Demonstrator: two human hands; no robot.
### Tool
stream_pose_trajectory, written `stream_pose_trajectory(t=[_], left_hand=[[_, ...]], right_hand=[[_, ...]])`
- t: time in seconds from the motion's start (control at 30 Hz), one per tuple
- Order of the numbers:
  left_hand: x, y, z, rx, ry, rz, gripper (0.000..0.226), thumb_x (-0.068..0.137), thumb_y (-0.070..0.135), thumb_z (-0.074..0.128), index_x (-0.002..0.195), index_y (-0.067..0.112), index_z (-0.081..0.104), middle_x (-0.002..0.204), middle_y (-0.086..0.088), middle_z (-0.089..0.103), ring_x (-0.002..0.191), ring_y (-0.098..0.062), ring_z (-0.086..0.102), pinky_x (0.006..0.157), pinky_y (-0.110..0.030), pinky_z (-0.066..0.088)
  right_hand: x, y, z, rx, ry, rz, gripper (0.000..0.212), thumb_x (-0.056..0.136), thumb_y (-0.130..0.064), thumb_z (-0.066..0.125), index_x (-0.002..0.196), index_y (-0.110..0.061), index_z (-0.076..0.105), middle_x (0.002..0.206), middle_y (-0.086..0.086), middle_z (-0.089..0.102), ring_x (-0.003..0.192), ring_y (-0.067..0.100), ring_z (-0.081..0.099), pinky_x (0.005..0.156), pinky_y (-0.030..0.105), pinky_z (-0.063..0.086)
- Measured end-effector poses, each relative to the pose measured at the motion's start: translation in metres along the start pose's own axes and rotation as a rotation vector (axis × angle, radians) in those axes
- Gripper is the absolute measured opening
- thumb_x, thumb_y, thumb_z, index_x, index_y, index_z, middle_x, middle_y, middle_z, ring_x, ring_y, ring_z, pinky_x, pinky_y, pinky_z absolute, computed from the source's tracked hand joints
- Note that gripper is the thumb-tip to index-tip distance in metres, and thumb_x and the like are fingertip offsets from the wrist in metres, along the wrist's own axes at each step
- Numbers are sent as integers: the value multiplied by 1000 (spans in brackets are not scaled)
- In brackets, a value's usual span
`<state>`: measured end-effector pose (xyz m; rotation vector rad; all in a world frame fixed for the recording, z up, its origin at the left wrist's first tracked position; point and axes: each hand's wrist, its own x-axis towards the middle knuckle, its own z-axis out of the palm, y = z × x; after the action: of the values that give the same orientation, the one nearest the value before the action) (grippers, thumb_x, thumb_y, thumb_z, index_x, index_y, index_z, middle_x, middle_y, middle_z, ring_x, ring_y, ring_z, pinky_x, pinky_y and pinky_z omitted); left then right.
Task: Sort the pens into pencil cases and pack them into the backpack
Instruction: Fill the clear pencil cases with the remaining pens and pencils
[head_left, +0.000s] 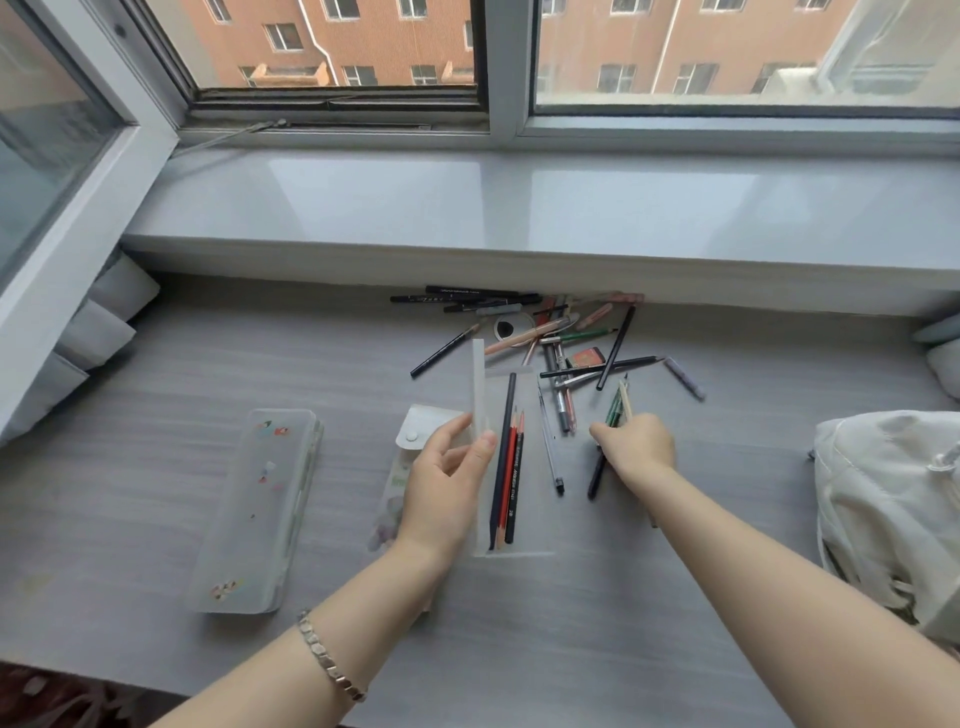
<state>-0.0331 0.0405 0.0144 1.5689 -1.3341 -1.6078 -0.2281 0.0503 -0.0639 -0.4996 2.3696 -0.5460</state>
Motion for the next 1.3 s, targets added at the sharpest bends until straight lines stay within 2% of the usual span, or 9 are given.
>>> stream_pose_trajectory(t=[0.27, 0.37, 0.47, 0.6, 0.77, 0.87, 0.97, 1.13, 1.3], left_hand=[[3, -6, 11, 12, -56, -15, 39, 87, 26, 60, 126, 21, 53, 103, -4, 67, 104, -15, 61, 93, -25, 45], [2, -6, 20, 14, -94, -6, 31, 88, 22, 60, 118, 25, 53, 89, 2, 67, 88, -4, 63, 78, -8, 47], [1, -8, 28, 46, -114, -20, 37, 86, 28, 62, 122, 27, 53, 106, -10, 67, 104, -14, 62, 94, -22, 47], [1, -7, 31, 39, -115, -2, 41, 84, 34, 63, 123, 27, 52, 113, -14, 65, 109, -20, 61, 101, -35, 45], [9, -6, 34, -8, -88, 4, 29, 87, 28, 59, 115, 32, 51, 109, -11, 67, 104, -18, 63, 95, -32, 48], [18, -2, 35, -14, -77, 17, 33, 88, 29, 58, 120, 28, 51, 109, -10, 67, 106, -18, 63, 96, -32, 48], [28, 4, 37, -19, -60, 35, 32, 90, 29, 55, 121, 30, 48, 113, -9, 65, 109, -17, 61, 99, -32, 46], [45, 12, 40, -64, -43, 24, 25, 91, 26, 53, 115, 32, 47, 112, -9, 66, 104, -16, 62, 93, -28, 47], [61, 18, 42, -95, -48, 23, 23, 91, 24, 53, 113, 32, 49, 107, -8, 68, 100, -16, 64, 92, -31, 49]], right_hand=[[-34, -8, -25, 166, -156, -234, 28, 86, -16, 44, 60, -13, 35, 58, 5, 42, 56, 22, 39, 51, 28, 31], [-65, -19, -22, 108, -281, -386, 27, 88, -19, 51, 64, -7, 54, 58, 5, 49, 56, 22, 45, 53, 27, 35], [-78, -23, -13, 0, -224, -459, 29, 91, -28, 52, 87, -2, 65, 74, 10, 61, 72, 25, 55, 57, 31, 36], [-79, -31, -7, 110, -107, -443, 20, 93, -12, 42, 105, -1, 53, 99, 12, 51, 94, 27, 49, 65, 23, 26], [-86, -28, 2, 97, -146, -544, 20, 92, -11, 44, 109, -8, 53, 117, 11, 44, 105, 22, 47, 98, 29, 38], [-69, -31, -8, 108, -18, -603, 27, 91, -11, 48, 114, -6, 60, 114, 10, 52, 104, 19, 53, 92, 27, 43], [-23, -31, -24, 44, 108, -439, 24, 90, -13, 50, 112, -5, 56, 107, 15, 60, 93, 24, 56, 76, 26, 39], [27, -21, -14, -294, 29, -116, 37, 88, -8, 49, 121, 4, 36, 119, 27, 55, 109, 40, 55, 84, 39, 46], [47, -22, -14, -93, -18, -49, 20, 86, -4, 43, 104, 4, 44, 111, 29, 57, 92, 38, 58, 70, 36, 46]])
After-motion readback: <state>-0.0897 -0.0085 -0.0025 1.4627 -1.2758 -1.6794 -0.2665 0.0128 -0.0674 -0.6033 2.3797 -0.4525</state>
